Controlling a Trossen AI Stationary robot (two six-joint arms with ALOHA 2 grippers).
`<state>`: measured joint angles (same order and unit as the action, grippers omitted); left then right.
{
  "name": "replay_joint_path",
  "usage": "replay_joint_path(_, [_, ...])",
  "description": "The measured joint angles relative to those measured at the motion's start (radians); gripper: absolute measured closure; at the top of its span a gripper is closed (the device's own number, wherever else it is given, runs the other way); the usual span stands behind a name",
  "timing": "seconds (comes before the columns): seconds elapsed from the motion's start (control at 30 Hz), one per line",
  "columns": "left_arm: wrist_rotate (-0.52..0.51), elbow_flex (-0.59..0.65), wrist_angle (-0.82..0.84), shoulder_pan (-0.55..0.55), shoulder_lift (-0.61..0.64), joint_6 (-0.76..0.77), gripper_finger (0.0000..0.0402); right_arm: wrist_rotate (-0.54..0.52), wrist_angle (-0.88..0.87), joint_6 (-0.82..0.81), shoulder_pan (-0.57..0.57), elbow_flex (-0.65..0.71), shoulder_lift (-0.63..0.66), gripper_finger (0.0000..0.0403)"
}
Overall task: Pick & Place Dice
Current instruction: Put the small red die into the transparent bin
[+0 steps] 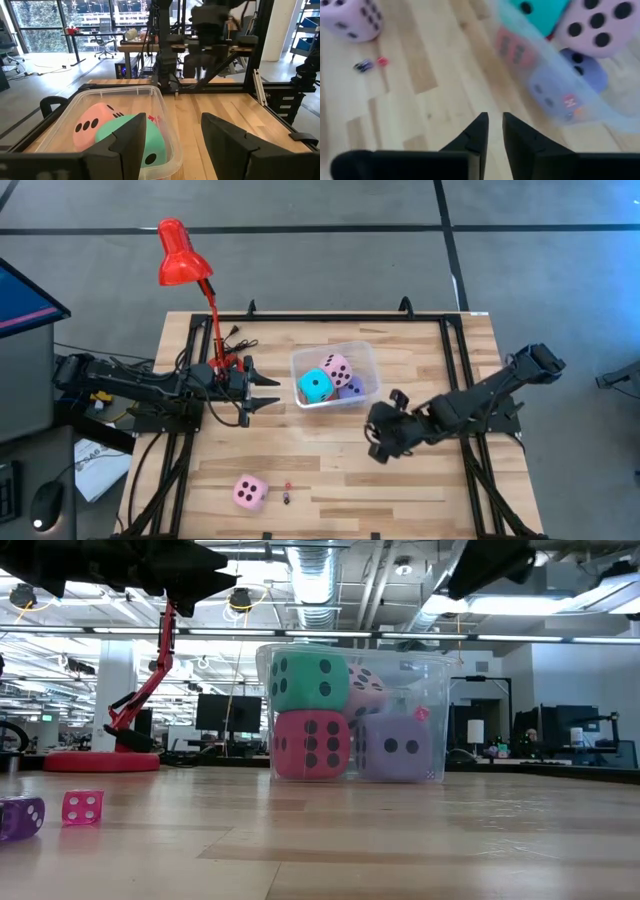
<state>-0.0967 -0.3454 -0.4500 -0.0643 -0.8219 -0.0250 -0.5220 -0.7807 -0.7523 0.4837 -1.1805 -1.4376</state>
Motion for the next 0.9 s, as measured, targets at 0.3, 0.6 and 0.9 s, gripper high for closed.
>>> replay_joint_path(0.3, [0.0, 0.0, 0.0, 0.0, 0.0, 0.0, 0.0221, -0.191, 0.014, -0.086, 0.145, 0.006, -0.004, 0.0369])
replay_joint_path(0.6, [0.0, 0.0, 0.001, 0.0, 0.0, 0.004, 0.0221, -0.313, 0.139, -0.037, 0.257, 0.107, -0.005, 0.0373])
replay_joint_path(0.9, [0.0, 0.0, 0.006, -0.002, -0.028, 0.059, 0.0221, -0.21, 0.265, 0.284, 0.127, 0.122, -0.001, 0.0383])
